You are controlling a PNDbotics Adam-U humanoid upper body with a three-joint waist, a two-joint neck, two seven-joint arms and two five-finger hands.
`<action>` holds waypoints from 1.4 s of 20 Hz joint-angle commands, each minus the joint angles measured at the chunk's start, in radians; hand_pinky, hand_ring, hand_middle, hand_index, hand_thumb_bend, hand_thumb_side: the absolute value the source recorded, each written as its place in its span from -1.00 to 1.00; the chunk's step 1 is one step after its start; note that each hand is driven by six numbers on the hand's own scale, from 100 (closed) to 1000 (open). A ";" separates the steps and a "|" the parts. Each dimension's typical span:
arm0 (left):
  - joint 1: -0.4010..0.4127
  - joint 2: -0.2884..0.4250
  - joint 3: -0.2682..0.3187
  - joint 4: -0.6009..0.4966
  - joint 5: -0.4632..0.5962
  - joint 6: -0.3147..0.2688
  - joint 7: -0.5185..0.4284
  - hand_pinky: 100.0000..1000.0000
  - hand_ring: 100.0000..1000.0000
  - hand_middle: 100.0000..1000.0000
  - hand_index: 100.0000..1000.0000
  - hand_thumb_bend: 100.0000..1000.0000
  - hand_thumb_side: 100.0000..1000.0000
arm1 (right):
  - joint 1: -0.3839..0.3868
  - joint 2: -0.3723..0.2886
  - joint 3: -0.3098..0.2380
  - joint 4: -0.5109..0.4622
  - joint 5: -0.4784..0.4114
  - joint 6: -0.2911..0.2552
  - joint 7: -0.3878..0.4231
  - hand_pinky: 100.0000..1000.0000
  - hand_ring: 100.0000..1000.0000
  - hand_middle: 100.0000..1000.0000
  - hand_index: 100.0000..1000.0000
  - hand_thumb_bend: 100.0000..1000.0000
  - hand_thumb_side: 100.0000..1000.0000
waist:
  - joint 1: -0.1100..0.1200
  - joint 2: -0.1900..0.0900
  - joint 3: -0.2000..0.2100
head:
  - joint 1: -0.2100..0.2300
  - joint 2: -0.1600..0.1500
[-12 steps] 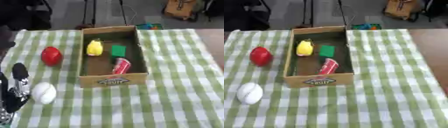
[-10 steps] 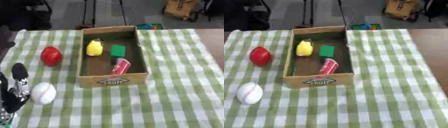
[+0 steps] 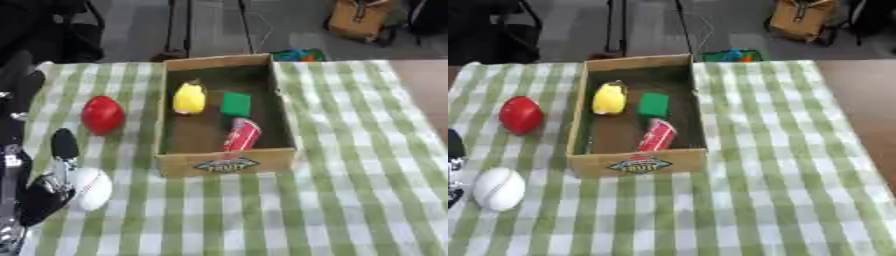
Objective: Pick up objects on the table and place them in the box.
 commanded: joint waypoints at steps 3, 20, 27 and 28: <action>-0.043 0.134 0.008 -0.014 0.098 0.039 -0.177 1.00 1.00 1.00 1.00 -1.00 0.76 | 0.001 -0.034 -0.002 -0.024 -0.008 -0.006 0.000 -0.01 0.09 0.08 0.15 -1.00 0.66 | 0.005 -0.032 -0.004 | -0.003 0.006; -0.101 0.441 -0.044 -0.014 0.335 0.194 -0.345 1.00 1.00 1.00 1.00 -1.00 0.51 | 0.009 -0.038 0.007 -0.024 -0.017 -0.003 0.013 -0.01 0.09 0.08 0.15 -1.00 0.63 | 0.020 -0.055 -0.025 | 0.004 0.021; -0.145 0.520 -0.078 0.051 0.340 0.166 -0.500 1.00 1.00 1.00 1.00 -0.57 1.00 | 0.011 -0.041 0.010 -0.024 -0.021 -0.001 0.016 -0.01 0.08 0.07 0.14 -1.00 0.62 | 0.023 -0.065 -0.033 | 0.006 0.028; -0.146 0.533 -0.086 0.070 0.345 0.159 -0.547 1.00 1.00 1.00 1.00 -0.52 1.00 | 0.011 -0.042 0.011 -0.024 -0.022 -0.001 0.016 -0.01 0.08 0.07 0.14 -1.00 0.62 | 0.024 -0.066 -0.035 | 0.007 0.029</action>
